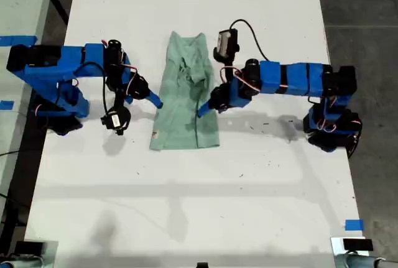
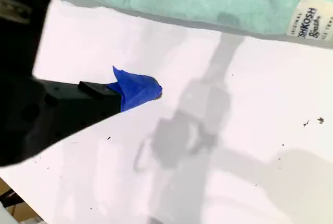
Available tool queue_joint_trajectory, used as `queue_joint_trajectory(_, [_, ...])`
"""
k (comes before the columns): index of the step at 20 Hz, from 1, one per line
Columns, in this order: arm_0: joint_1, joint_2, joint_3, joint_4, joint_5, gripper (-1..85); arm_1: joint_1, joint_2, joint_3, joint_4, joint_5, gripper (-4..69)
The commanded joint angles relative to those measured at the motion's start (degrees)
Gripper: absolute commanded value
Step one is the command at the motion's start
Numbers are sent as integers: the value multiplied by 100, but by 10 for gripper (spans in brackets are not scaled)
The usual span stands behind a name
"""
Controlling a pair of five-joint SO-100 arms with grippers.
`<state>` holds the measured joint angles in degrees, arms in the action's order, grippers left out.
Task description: Fold tshirt
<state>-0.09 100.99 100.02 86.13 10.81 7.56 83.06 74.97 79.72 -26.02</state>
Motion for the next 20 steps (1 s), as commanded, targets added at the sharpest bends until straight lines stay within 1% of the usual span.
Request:
queue_joint_trajectory(1, [176,-536,-466,-554,-62,343,114,677,176,-158,-97,249])
queue_joint_trajectory(6, [193,-1688,-475,-1494,-26,317,105,782,510,-272,-53,245])
queue_joint_trajectory(9, [167,-2153,-483,-1828,-26,277,97,826,624,-316,-44,243])
queue_joint_trajectory(11, [158,-2382,-483,-2048,-35,203,123,826,703,-352,-70,242])
queue_joint_trajectory(12, [149,-2522,-501,-2118,-70,74,132,826,756,-404,-79,240])
queue_joint_trajectory(14, [158,-2672,-571,-2188,-132,1,132,826,835,-519,-88,239])
queue_joint_trajectory(16, [176,-2558,-598,-2145,-211,0,141,826,914,-580,-88,238])
queue_joint_trajectory(20, [141,-2101,-668,-1802,-220,0,141,826,993,-650,-88,233])
